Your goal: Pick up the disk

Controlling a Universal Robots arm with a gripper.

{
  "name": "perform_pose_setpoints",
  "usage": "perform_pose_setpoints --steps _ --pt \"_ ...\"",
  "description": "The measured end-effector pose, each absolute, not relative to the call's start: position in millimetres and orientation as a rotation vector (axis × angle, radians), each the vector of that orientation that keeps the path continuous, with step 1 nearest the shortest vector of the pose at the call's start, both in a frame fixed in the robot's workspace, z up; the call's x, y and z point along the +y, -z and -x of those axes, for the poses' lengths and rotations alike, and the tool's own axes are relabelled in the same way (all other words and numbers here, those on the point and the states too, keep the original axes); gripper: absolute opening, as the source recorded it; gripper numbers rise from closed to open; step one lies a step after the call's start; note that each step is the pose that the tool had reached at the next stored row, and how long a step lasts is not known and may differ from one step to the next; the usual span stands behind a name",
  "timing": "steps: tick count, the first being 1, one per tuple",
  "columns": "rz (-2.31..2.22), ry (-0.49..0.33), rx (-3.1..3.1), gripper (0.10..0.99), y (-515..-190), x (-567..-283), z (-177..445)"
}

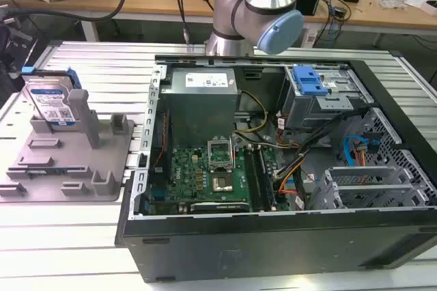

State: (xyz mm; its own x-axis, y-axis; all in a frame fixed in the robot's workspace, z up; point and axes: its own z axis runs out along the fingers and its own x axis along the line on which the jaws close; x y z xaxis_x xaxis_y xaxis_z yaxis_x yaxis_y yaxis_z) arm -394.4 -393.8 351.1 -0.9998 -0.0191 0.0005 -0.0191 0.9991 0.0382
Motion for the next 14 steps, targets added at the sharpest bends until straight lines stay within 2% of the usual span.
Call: perform_pose_setpoints --steps 10,14 --pt "-0.060 0.060 -3.139 0.106 -351.1 -393.8 394.4" --pt "-0.292 0.060 -3.123 0.106 -350.8 -393.8 394.4"
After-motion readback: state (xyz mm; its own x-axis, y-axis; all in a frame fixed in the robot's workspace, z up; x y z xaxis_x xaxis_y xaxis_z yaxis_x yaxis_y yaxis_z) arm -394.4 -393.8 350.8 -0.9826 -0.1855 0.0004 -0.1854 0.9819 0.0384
